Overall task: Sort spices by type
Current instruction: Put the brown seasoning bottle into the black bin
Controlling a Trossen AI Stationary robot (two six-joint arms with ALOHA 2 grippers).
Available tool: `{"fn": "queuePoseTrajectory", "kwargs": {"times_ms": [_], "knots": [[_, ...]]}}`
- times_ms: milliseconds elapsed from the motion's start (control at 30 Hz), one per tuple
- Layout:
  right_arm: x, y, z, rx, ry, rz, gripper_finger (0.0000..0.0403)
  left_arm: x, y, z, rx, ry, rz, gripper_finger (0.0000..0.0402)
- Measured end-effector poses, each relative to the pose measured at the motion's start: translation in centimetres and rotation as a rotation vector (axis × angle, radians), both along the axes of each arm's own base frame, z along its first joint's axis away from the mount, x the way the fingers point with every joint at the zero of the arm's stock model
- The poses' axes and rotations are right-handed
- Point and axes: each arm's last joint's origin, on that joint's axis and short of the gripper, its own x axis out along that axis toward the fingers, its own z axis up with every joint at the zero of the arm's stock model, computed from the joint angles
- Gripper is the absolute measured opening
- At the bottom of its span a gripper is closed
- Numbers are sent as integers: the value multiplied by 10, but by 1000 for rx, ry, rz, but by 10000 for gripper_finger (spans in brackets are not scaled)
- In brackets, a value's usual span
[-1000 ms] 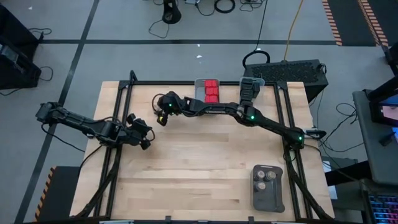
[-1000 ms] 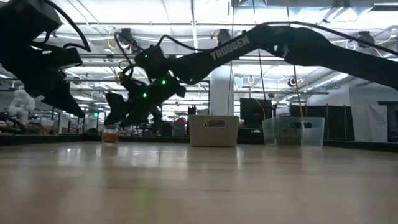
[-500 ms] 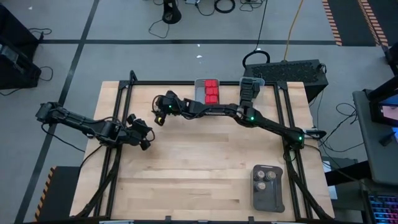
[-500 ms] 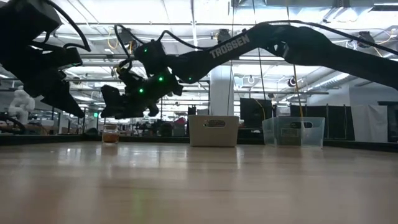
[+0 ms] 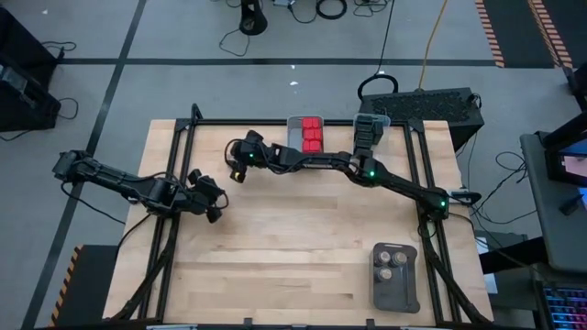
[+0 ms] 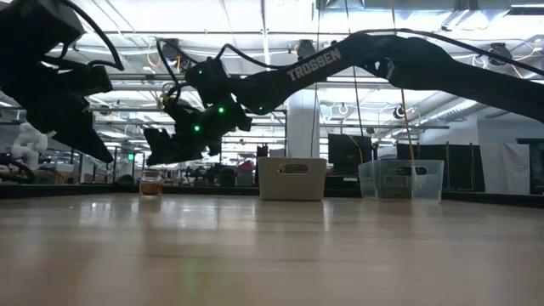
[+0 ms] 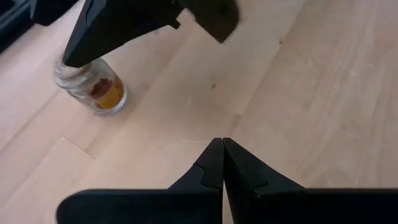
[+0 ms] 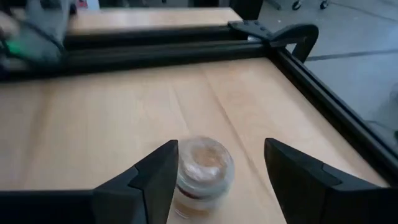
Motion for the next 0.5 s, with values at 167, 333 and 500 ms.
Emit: {"fn": "queuePoseTrajectory", "kwargs": {"times_ms": [167, 333, 500], "knots": [[-1, 2, -2, -77, 59, 48, 219, 0, 0, 0, -8, -2, -6, 8], [-1, 4, -3, -98, 82, 97, 219, 0, 0, 0, -9, -2, -6, 8], [0, 5, -4, -76, 75, 140, 219, 0, -1, 0, -23, 2, -16, 8]]}}
